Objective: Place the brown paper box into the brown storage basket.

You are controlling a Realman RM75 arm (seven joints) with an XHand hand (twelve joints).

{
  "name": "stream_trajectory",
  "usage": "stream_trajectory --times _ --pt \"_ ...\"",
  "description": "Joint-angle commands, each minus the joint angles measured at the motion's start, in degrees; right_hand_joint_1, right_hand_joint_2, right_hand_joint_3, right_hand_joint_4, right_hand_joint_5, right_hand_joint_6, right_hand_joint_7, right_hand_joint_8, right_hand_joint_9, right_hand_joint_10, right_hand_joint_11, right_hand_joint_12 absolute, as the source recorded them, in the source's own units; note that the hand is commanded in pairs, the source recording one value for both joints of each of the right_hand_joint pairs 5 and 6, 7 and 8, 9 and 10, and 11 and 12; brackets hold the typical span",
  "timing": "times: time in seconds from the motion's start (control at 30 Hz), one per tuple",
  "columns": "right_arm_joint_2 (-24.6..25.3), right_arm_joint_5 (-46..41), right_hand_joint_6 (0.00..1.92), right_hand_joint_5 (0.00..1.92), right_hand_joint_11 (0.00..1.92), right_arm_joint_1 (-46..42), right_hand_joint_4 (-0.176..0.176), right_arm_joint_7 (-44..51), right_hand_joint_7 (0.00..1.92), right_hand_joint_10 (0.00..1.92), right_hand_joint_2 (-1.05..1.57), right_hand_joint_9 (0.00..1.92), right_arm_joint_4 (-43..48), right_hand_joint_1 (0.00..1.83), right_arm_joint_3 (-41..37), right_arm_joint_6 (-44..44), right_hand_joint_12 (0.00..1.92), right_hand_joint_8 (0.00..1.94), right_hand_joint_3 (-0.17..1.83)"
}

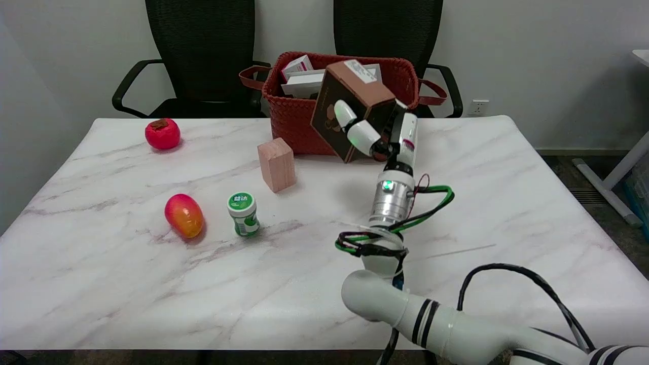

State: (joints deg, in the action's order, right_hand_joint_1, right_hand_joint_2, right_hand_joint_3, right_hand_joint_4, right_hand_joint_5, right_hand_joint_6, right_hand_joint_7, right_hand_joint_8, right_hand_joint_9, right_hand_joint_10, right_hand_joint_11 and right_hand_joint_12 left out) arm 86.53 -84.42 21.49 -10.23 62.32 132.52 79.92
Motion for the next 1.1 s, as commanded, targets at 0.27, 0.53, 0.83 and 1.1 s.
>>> stream_trajectory --times 0.27,0.53,0.83,1.1 --pt "-7.48 5.65 1.36 1.36 1.21 8.65 0.000 2.68 1.61 1.44 1.11 1.44 5.10 1.17 -8.52 -13.48 1.21 1.61 0.46" --pt "-9.72 5.42 1.37 1.37 1.20 14.87 0.000 2.68 1.62 1.45 1.09 1.45 1.27 1.16 -10.03 -18.67 1.20 1.62 0.46" --pt "-10.92 5.18 1.38 1.38 1.19 21.60 0.000 2.12 1.62 1.44 1.04 1.44 -4.74 1.16 -11.31 -24.04 1.19 1.62 0.49" --pt "-10.67 5.18 1.37 1.37 1.16 27.76 0.000 1.80 1.61 1.41 0.97 1.41 -14.02 1.16 -11.39 -27.32 1.16 1.61 0.52"
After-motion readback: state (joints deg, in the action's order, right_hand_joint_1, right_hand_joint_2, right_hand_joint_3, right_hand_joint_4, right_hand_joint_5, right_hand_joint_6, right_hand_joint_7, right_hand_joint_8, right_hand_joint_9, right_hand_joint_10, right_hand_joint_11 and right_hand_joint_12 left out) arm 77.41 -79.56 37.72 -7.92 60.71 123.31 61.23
